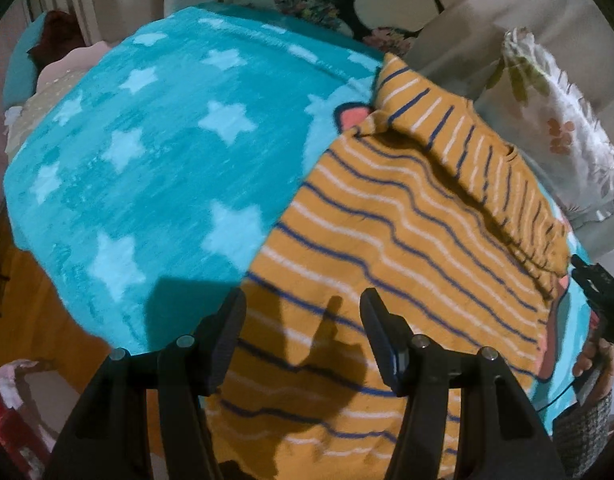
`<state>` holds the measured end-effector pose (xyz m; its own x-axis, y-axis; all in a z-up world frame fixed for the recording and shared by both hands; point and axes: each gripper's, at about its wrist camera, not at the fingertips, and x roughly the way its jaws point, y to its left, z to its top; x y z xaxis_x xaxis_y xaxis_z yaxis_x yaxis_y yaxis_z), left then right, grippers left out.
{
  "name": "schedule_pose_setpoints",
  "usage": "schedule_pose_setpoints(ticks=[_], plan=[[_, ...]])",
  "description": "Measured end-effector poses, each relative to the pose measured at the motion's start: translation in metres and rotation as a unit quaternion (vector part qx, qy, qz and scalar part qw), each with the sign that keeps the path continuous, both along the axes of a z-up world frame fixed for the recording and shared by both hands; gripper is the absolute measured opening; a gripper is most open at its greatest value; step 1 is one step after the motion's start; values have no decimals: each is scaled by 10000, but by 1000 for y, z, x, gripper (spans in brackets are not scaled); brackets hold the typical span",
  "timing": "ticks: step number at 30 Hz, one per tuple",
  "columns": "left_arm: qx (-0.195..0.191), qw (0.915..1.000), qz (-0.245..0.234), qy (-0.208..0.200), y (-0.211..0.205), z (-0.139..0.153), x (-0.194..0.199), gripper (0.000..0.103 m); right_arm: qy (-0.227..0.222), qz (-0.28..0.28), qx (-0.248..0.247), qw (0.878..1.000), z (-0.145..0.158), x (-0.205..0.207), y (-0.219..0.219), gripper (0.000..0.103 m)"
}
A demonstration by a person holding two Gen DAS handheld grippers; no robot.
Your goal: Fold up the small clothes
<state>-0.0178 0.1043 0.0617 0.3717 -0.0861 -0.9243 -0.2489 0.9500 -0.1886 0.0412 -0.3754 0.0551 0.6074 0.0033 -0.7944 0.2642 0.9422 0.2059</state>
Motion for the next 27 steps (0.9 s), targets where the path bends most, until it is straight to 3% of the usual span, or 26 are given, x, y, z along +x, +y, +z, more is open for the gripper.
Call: schedule_pose_setpoints(ticks=[5, 9, 12, 15, 17, 19, 24, 27], plan=[[43, 9998, -171, 97, 7, -12, 4, 58, 105, -249, 463, 9986, -11, -37, -21, 44], [-113, 9989, -433, 112, 14, -24, 16, 58, 288, -278, 1391, 9895, -36, -83, -23, 50], [-243, 9973, -681, 118, 21, -32, 25, 58, 347, -186, 1800, 9829, -53, -110, -3, 50], [-636, 9936, -916, 207, 31, -44, 31, 59, 253, -178, 2068, 9779, -61, -129, 19, 53], [-907, 9898, -1093, 80, 35, -44, 30, 67, 146, -217, 2446, 9693, -69, -142, 34, 54], [-1184, 9856, -1207, 41, 38, -45, 28, 68, 88, -232, 2807, 9595, -78, -152, 48, 54], [-2271, 9638, -1392, 125, 45, -52, 10, 68, -15, -235, 3355, 9417, -95, -176, 82, 54], [-2615, 9528, -1538, 145, 43, -56, -11, 68, -90, -261, 3424, 9391, -100, -192, 97, 54]])
